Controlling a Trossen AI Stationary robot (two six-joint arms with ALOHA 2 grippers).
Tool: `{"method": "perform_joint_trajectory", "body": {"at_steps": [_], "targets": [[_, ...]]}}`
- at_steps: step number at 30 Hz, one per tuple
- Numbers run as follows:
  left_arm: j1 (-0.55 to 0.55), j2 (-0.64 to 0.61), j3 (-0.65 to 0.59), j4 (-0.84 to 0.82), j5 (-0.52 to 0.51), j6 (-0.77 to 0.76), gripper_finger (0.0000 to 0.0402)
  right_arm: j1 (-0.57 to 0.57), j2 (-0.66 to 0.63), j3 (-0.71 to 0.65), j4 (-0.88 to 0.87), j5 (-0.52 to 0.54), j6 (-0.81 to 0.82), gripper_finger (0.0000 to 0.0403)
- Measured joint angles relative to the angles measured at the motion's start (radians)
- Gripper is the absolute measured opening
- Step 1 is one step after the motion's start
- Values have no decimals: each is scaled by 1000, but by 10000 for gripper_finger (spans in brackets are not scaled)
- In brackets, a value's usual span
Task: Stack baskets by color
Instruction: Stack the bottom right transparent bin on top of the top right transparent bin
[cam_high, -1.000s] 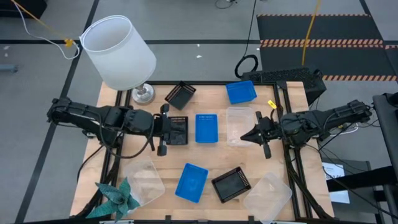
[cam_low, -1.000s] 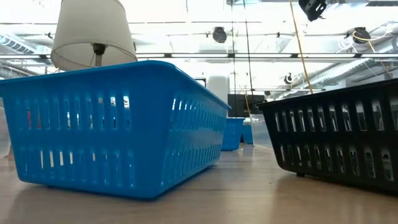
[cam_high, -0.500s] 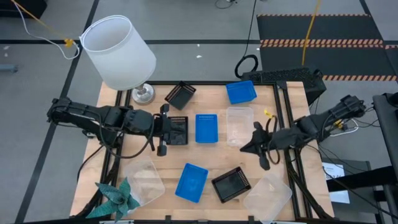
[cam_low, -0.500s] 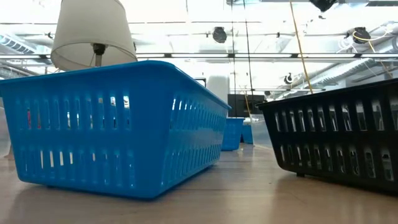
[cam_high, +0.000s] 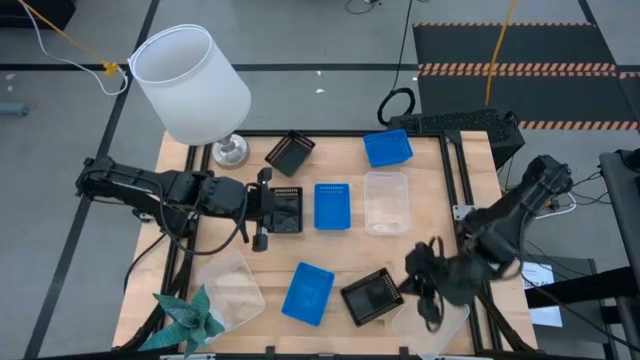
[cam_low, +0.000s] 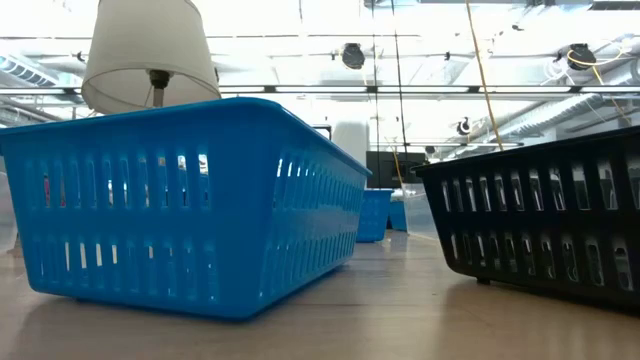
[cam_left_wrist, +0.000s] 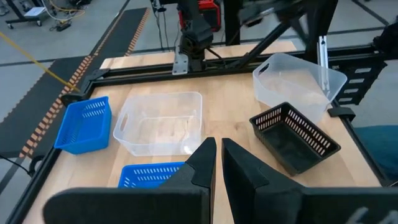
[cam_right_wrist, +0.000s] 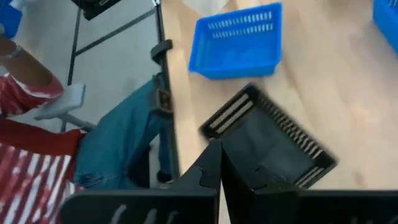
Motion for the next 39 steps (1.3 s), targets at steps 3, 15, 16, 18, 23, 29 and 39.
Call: {"method": "perform_joint_trajectory", "body": {"at_steps": [3,15,16,18,23,29,39], "targets": [[-1,0,0,0,0,-9,31,71,68,85,-78,30,91,0],[-2,0,0,1,0,-25,31,232,275,228,-230,-77,401,0],[-2,0,0,1,0,-25,31,238,284,228,-229,-93,415,0],[-2,0,0,1,0,-25,31,247,299,227,-216,-118,436,0],[-2,0,0,1,0,-25,31,251,350,227,-162,-143,442,20],[-2,0,-1,-9,0,-25,31,248,438,226,-100,-220,400,87],[-1,0,-1,-9,0,-24,31,223,519,226,-72,-244,211,203]]}}
